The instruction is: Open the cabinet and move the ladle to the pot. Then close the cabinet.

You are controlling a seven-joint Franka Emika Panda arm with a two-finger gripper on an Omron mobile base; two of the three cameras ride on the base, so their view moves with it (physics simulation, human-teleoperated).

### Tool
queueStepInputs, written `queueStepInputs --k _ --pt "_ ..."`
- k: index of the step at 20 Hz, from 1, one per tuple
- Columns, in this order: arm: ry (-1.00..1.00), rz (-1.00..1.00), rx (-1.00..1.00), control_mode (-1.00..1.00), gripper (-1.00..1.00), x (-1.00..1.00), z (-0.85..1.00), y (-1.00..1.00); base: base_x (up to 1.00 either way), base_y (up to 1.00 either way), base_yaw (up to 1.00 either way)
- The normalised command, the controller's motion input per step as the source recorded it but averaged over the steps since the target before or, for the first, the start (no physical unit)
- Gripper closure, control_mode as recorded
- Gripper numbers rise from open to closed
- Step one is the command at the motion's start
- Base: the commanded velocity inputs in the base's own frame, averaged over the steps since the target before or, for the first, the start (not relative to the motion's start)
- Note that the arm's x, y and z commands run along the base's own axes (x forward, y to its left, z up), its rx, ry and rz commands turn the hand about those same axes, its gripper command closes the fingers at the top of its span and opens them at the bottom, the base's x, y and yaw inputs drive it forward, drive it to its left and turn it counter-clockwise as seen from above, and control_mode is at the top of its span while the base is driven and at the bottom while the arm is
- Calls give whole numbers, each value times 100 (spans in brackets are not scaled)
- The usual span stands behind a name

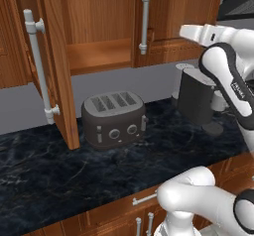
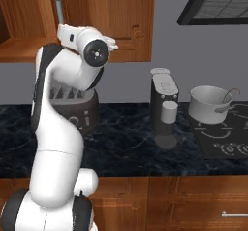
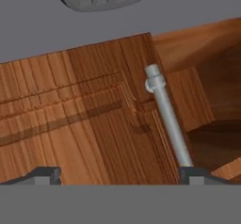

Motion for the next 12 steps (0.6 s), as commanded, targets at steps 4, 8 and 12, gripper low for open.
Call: queueStepInputs --k 4,8,12 --pt "-9 -4 -17 -100 -100 -100 11 11 0 0 0" --pt "-3 -10 -19 -100 -100 -100 6 35 0 0 0" --pt "0 -16 -19 -100 -100 -100 4 67 0 0 0"
